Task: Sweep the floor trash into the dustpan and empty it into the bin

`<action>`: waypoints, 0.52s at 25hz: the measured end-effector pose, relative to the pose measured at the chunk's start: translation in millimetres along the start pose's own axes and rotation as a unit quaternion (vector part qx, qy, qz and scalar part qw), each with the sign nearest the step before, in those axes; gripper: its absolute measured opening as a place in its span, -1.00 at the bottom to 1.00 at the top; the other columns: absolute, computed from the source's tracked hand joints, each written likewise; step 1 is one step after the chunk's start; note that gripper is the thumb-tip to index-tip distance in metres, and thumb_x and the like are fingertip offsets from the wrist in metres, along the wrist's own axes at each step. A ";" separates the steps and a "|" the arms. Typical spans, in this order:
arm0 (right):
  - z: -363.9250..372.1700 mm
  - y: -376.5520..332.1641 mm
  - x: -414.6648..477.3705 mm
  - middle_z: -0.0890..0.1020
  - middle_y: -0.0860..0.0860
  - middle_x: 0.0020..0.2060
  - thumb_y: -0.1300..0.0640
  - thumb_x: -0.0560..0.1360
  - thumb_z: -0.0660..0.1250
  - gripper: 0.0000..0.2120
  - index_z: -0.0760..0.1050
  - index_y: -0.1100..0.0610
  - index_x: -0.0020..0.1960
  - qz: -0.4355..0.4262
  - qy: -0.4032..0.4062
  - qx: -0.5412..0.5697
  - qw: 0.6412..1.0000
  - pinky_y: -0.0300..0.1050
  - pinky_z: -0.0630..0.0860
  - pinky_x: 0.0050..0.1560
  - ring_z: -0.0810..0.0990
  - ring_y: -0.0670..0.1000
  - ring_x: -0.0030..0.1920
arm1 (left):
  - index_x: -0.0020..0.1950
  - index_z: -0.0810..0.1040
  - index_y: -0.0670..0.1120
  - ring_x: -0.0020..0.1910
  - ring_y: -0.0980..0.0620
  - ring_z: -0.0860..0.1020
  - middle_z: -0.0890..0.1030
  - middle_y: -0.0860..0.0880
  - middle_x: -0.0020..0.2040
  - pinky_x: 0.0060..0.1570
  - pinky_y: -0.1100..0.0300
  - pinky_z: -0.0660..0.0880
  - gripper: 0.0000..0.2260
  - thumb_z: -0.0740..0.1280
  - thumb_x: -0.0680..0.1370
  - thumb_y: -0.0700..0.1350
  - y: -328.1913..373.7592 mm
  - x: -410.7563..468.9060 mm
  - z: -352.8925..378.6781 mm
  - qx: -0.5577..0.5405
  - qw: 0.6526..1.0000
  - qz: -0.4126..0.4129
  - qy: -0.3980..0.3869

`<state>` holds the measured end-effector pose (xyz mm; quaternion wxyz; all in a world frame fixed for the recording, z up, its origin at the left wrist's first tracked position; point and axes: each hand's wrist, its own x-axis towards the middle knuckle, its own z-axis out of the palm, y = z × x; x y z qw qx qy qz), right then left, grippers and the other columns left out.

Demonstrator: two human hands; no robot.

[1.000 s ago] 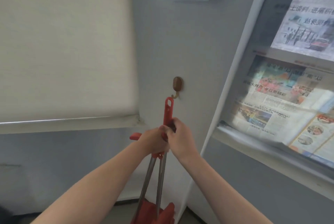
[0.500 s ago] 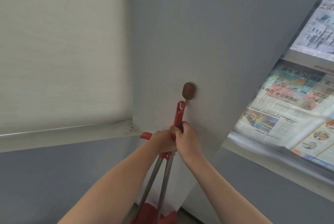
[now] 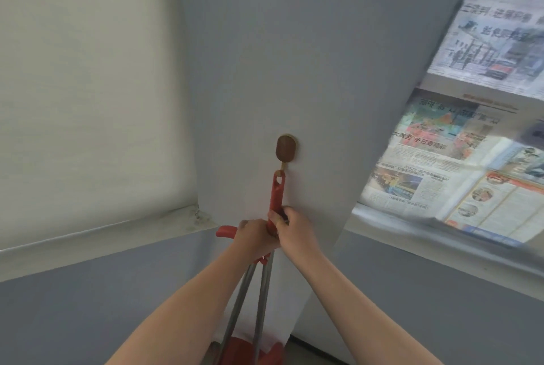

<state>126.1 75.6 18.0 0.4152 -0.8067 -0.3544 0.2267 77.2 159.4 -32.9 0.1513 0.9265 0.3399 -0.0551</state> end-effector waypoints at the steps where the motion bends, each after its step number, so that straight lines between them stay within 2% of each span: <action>1: -4.4 0.6 -4.5 0.62 -0.02 -0.04 0.03 0.60 0.20 -0.73 0.53 0.11 0.21 -0.003 -0.009 -0.009 1.000 -0.25 0.47 -0.08 0.57 -0.03 -0.03 | 0.07 0.51 -0.02 0.05 0.01 0.53 0.54 0.08 -0.16 0.35 -0.02 0.21 -0.78 0.16 0.57 0.04 0.6 -3.9 0.1 -0.015 1.000 -0.020 0.011; 3: -15.0 4.6 -16.8 0.63 0.01 0.04 0.13 0.60 0.15 -0.70 0.53 0.12 0.26 -0.010 -0.019 -0.037 0.999 -0.29 0.42 -0.12 0.56 -0.06 -0.03 | 0.09 0.50 0.03 0.10 0.04 0.54 0.53 0.12 -0.14 0.39 -0.05 0.19 -0.78 0.22 0.50 0.06 -0.4 -10.8 -3.0 -0.107 0.992 -0.060 0.039; 5: -27.9 12.2 -32.2 0.60 0.04 0.19 0.20 0.59 0.13 -0.65 0.50 0.14 0.33 -0.008 -0.018 -0.052 0.998 -0.27 0.42 0.02 0.56 -0.02 0.12 | 0.12 0.47 0.01 0.05 -0.01 0.59 0.58 0.08 -0.11 0.29 -0.02 0.35 -0.74 0.30 0.46 0.03 5.2 -20.8 -10.0 -0.209 0.972 -0.081 0.067; 7: -41.8 19.6 -46.0 0.58 0.06 0.24 0.21 0.58 0.13 -0.64 0.51 0.14 0.32 -0.011 -0.012 -0.063 0.998 -0.22 0.45 0.12 0.55 0.02 0.19 | 0.19 0.44 -0.08 0.00 -0.08 0.60 0.59 -0.01 -0.04 0.15 -0.02 0.49 -0.68 0.33 0.46 -0.05 13.3 -31.0 -18.1 -0.265 0.955 -0.092 0.099; 10: -69.8 32.6 -72.8 0.59 0.07 0.23 0.22 0.55 0.13 -0.65 0.54 0.13 0.28 -0.024 -0.005 -0.074 0.997 -0.30 0.39 0.03 0.56 0.03 0.17 | 0.18 0.38 -0.16 -0.03 -0.17 0.59 0.57 -0.14 0.03 0.01 -0.07 0.57 -0.69 0.30 0.47 -0.11 36.1 -60.5 -24.1 -0.306 0.933 -0.125 0.139; 13: -97.0 44.0 -107.2 0.60 0.06 0.20 0.25 0.53 0.14 -0.65 0.56 0.13 0.24 -0.036 0.021 -0.057 0.997 -0.34 0.34 0.03 0.55 0.01 0.19 | 0.22 0.39 -0.22 0.12 -0.23 0.54 0.54 -0.21 0.15 0.15 -0.06 0.50 -0.65 0.27 0.48 -0.13 75.3 -91.4 -17.5 -0.266 0.938 -0.147 0.167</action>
